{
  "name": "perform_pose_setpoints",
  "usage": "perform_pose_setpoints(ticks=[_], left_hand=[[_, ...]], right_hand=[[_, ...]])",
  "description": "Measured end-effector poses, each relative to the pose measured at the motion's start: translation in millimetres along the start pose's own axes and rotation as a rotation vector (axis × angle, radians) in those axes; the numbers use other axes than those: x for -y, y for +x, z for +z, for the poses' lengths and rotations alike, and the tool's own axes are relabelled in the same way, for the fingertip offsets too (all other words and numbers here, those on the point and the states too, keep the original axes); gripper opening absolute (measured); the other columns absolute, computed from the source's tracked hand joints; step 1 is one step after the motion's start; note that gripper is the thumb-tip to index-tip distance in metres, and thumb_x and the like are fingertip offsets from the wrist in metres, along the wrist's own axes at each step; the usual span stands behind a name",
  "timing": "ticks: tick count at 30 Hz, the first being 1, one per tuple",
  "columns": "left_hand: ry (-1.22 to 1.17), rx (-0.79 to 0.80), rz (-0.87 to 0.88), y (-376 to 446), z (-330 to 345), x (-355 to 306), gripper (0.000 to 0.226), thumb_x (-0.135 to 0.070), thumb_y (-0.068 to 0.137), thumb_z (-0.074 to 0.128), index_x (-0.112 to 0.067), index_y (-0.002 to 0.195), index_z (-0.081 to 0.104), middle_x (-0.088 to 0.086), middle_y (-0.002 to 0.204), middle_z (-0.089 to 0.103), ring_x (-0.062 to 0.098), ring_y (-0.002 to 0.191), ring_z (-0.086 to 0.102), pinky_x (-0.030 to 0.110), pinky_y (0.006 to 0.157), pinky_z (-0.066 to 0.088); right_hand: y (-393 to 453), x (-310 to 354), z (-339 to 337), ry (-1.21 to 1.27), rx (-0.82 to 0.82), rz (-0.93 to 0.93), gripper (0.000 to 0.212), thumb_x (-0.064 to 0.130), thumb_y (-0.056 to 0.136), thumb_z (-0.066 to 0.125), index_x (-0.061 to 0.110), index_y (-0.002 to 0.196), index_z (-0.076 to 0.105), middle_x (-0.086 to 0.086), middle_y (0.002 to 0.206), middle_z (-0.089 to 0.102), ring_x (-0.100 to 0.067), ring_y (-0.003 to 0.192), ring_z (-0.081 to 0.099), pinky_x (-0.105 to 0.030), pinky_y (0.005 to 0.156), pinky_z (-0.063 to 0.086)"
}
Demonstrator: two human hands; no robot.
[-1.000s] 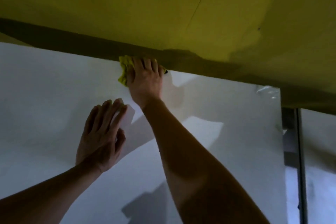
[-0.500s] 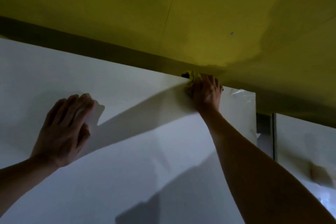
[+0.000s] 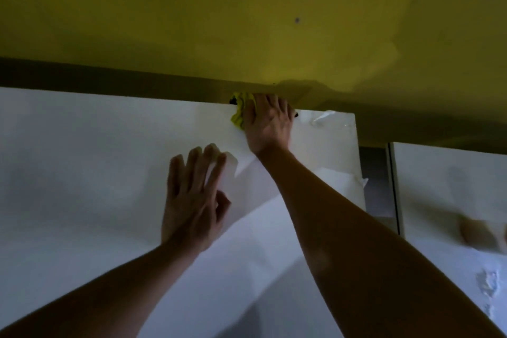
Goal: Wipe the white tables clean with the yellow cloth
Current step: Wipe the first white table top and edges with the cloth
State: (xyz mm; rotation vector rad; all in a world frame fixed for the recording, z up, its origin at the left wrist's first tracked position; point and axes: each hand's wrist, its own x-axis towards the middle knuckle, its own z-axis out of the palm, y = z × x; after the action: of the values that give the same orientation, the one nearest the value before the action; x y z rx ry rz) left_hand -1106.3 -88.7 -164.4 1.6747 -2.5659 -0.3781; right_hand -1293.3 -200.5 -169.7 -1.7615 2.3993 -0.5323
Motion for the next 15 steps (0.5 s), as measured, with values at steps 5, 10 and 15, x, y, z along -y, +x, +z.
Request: perform_pose_setpoints(ticks=[5,10,15], left_hand=[[0.016,-0.007,0.026,0,3,5,0.069,-0.033,0.098,0.034,-0.017,0.164,0.026,0.014,0.171,0.021,0.038,0.158,0.019,0.06,0.127,0.017],[0.032,0.007,0.013,0,3,6,0.069,-0.036,0.098,0.031,-0.018,0.165,0.023,0.012,0.172,0.017,0.037,0.159,0.015,0.062,0.126,0.017],[0.041,0.024,0.001,2,2,2,0.069,-0.037,0.099,0.03,-0.018,0.165,0.022,0.013,0.172,0.015,0.037,0.159,0.013,0.062,0.126,0.016]], right_hand=[[6,-35,-18,-0.002,0.11,-0.142,0.048,0.049,0.096,0.03,0.018,0.11,0.064,-0.005,0.115,0.064,-0.028,0.109,0.055,-0.04,0.095,0.04],[26,-134,-58,-0.084,0.11,0.13,0.039,0.043,0.103,0.034,0.013,0.102,0.059,-0.012,0.109,0.059,-0.033,0.105,0.054,-0.04,0.087,0.036],[21,-96,-44,-0.116,0.095,0.168,0.041,0.043,0.104,0.033,0.015,0.11,0.062,-0.01,0.12,0.059,-0.029,0.116,0.05,-0.042,0.102,0.034]])
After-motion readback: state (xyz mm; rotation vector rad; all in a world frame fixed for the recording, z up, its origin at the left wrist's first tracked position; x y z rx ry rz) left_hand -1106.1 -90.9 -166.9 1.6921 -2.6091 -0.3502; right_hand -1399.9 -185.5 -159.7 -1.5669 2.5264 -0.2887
